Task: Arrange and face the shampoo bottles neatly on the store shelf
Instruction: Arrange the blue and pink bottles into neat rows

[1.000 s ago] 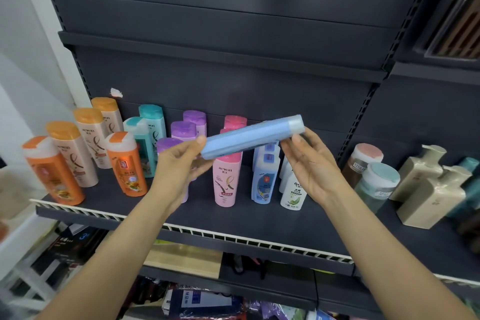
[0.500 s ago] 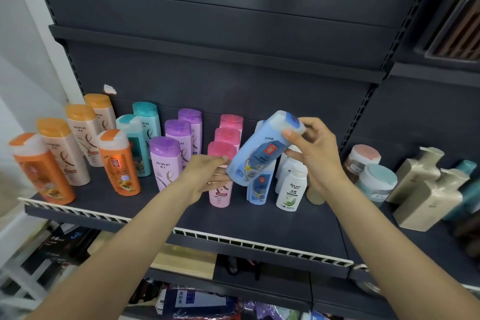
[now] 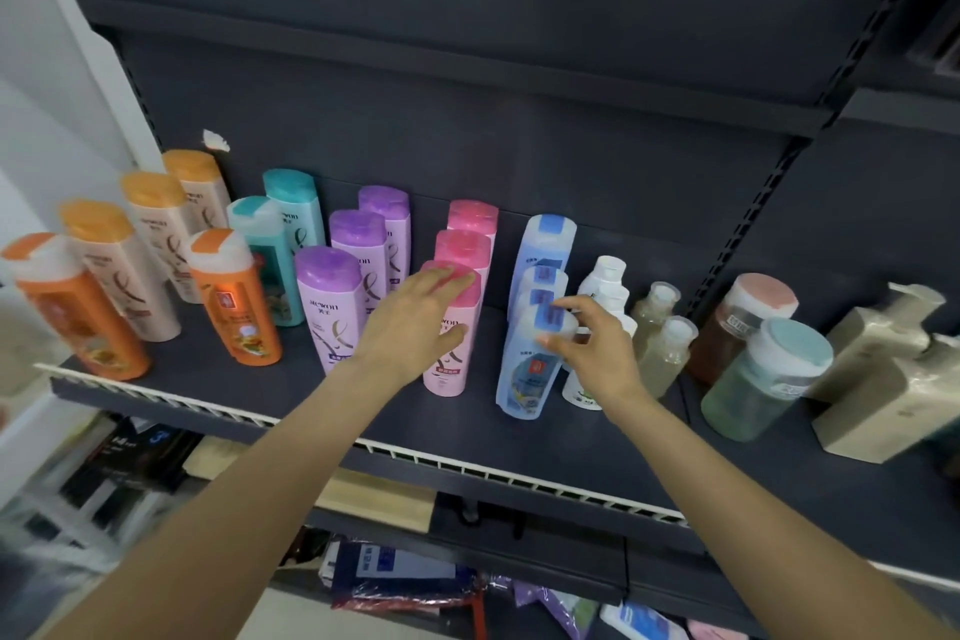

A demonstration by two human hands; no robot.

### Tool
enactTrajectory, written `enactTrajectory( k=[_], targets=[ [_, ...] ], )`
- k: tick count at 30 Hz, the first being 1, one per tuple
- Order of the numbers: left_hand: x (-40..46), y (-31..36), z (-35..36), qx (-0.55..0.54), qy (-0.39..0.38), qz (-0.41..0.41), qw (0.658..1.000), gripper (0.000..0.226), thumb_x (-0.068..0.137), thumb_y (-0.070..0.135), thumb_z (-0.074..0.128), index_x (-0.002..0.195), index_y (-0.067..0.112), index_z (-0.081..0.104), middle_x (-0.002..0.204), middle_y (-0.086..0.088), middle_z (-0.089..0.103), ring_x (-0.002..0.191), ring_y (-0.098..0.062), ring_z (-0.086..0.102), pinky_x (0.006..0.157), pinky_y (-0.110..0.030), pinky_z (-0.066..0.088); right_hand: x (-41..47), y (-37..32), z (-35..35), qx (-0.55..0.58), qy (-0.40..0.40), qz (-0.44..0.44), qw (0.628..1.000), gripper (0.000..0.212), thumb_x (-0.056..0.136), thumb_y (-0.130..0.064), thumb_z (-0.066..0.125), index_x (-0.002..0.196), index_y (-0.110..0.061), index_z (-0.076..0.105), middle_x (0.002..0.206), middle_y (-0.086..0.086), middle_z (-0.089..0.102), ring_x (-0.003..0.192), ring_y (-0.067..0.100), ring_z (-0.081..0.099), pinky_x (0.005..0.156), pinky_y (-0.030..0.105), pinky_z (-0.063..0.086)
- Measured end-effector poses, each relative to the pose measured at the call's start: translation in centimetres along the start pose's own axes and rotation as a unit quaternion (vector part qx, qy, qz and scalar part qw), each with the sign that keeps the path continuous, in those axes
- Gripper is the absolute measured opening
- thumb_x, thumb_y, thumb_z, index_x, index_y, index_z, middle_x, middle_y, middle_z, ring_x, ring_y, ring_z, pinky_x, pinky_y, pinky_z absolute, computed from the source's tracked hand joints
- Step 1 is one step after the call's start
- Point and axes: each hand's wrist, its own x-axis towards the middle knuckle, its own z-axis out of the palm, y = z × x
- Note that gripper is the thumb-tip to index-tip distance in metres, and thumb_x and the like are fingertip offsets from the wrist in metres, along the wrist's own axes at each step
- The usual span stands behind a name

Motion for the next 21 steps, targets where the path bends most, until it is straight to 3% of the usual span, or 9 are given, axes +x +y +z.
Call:
enactTrajectory(
  k=[4,12,15,17,19,21],
  targets=[
    [0.0,-0.3,0.3,0.019,-0.022,-0.001,1.000,0.062,0.091,0.029,0.055,0.147,0.024,0.027,0.155,-0.001,0.023,0.142,-0.019,0.019,0.114,-0.036,0.025,-0.1,1.4,0.8,-0.012,-0.014,0.015,1.000,0.030,0.081,-0.001,0.069,0.109,-0.007,0.059,0.096,-0.013,0.060,0.080,0.000,0.058,0.067,0.005,0.046],
    [-0.1,-0.2,0.7,0.005,0.000,0.008,1.000,0.062,0.090,0.025,0.059,0.145,0.021,0.032,0.153,-0.004,0.027,0.142,-0.023,0.020,0.116,-0.031,0.011,-0.4,2.4,1.7,-0.052,-0.029,0.032,0.998,0.031,0.084,-0.004,0.067,0.113,-0.009,0.056,0.109,0.000,0.061,0.084,0.010,0.056,0.068,0.011,0.044],
    [0.0,-0.3,0.7,0.005,0.003,0.008,1.000,0.060,0.090,0.026,0.058,0.145,0.022,0.033,0.153,-0.003,0.027,0.141,-0.022,0.021,0.115,-0.031,0.014,-0.4,2.2,1.6,-0.072,-0.041,0.033,0.996,0.035,0.085,-0.008,0.068,0.118,-0.011,0.055,0.113,0.001,0.061,0.091,0.011,0.055,0.072,0.015,0.043],
    [0.2,-0.3,0.4,0.008,0.003,0.007,1.000,0.058,0.090,0.026,0.057,0.144,0.022,0.035,0.151,-0.003,0.030,0.139,-0.022,0.024,0.114,-0.033,0.018,-0.3,1.8,1.1,-0.089,-0.048,0.023,0.995,0.037,0.085,-0.015,0.069,0.119,-0.012,0.056,0.109,-0.004,0.058,0.095,0.008,0.053,0.071,0.007,0.040],
    [0.4,-0.2,0.3,0.008,0.012,0.009,1.000,0.055,0.090,0.026,0.057,0.142,0.020,0.039,0.148,-0.004,0.035,0.136,-0.023,0.029,0.112,-0.035,0.024,0.3,1.2,0.3,-0.098,-0.024,0.008,0.995,0.033,0.087,-0.019,0.067,0.118,-0.011,0.059,0.108,-0.004,0.059,0.097,0.008,0.053,0.069,0.002,0.039],
    [0.8,-0.1,0.1,-0.004,0.031,0.006,1.000,0.052,0.091,0.023,0.056,0.141,0.018,0.041,0.144,-0.004,0.040,0.133,-0.024,0.033,0.108,-0.035,0.029,1.4,0.6,-0.6,-0.123,0.010,-0.010,0.992,0.030,0.090,-0.020,0.062,0.118,-0.011,0.061,0.113,0.000,0.062,0.101,0.010,0.057,0.075,0.008,0.039]
  ],
)
